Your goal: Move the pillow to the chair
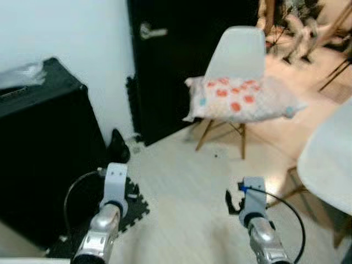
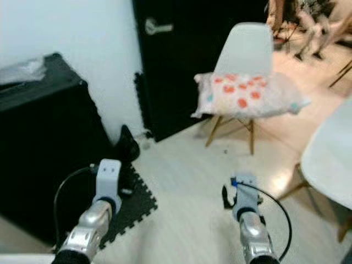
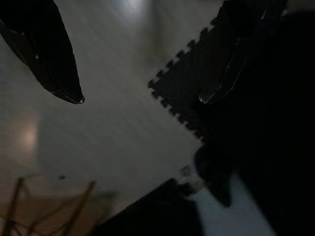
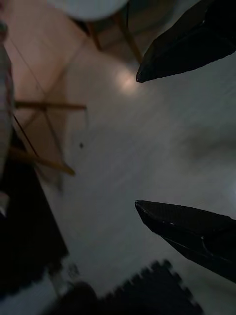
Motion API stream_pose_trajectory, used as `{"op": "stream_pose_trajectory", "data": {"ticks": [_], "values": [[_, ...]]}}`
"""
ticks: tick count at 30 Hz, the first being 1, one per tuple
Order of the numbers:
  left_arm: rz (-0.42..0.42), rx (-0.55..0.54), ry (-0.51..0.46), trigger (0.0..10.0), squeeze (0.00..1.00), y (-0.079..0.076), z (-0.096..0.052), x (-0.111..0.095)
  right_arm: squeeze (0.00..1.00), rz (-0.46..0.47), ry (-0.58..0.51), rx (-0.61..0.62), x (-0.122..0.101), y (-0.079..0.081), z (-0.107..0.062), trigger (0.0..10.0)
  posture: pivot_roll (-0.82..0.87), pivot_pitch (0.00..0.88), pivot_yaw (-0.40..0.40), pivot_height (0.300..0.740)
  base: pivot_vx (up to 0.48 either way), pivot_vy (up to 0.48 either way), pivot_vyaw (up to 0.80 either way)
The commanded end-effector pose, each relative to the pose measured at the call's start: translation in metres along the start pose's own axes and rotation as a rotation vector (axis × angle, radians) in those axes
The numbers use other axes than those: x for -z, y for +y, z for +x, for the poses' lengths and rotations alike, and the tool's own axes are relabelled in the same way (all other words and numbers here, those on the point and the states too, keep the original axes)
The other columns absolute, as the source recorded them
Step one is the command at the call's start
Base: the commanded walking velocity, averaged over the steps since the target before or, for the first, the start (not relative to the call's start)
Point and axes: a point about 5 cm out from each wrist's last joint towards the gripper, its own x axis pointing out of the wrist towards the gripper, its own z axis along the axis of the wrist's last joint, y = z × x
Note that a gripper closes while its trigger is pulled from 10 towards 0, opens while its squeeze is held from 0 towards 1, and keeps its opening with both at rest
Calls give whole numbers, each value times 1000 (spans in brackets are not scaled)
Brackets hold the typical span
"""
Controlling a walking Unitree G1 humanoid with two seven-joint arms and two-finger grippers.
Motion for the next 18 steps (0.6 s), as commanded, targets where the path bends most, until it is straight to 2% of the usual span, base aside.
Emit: {"op": "stream_pose_trajectory", "data": {"ticks": [1,6,10,13,18], "values": [[0,-10,21,10000,0,4,-1,5,0,6,36,-8,11,5,-4,10000,31,82,24,740,0,0,-800],[-2,-8,23,10000,0,3,0,4,0,12,44,-3,12,5,-5,10000,29,83,25,740,0,0,-800],[0,-11,33,10000,0,3,0,5,0,20,128,-10,23,7,-6,10000,28,83,24,740,0,0,-691],[-7,-15,40,10000,0,3,1,6,0,3,178,-33,31,12,-8,10000,31,77,22,740,0,0,0],[0,-17,46,10000,0,3,5,3,0,-11,176,-50,30,22,-8,10000,27,65,18,740,0,0,0]]}}
